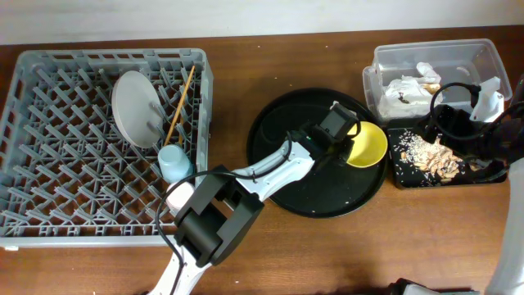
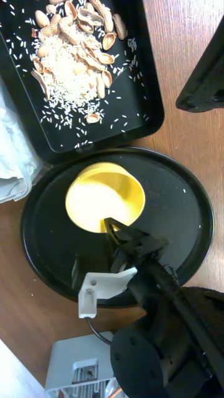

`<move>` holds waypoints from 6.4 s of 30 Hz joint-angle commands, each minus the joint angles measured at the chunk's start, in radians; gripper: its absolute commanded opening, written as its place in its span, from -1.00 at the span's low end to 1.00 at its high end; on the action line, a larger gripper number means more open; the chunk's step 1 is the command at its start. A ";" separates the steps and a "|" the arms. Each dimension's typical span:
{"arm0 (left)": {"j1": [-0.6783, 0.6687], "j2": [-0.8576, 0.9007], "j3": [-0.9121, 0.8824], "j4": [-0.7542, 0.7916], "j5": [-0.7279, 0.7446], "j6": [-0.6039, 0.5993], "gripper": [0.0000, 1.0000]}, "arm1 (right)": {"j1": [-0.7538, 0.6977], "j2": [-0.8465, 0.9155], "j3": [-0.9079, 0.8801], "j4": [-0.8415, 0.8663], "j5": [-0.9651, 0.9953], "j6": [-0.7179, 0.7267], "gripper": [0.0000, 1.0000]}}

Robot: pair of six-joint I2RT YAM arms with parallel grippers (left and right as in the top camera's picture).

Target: Sort waste into correct bins and load items into the dishwasher rack

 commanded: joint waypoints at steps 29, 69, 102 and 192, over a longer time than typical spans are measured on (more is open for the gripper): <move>0.608 -0.916 -0.159 -1.297 -1.169 -0.146 -0.99 | -0.003 -0.001 0.011 0.012 0.008 -0.052 0.81; 0.432 -0.510 -0.543 -0.756 -1.185 -0.154 -0.04 | -0.003 0.055 0.009 0.022 0.008 -0.049 0.82; 0.282 -0.695 0.100 -0.680 -0.330 0.050 0.98 | -0.003 -0.205 0.189 -0.029 0.035 -0.254 0.85; 0.830 -1.992 -1.461 0.317 0.243 0.492 0.98 | 0.469 -1.397 -1.489 1.172 0.383 0.016 0.97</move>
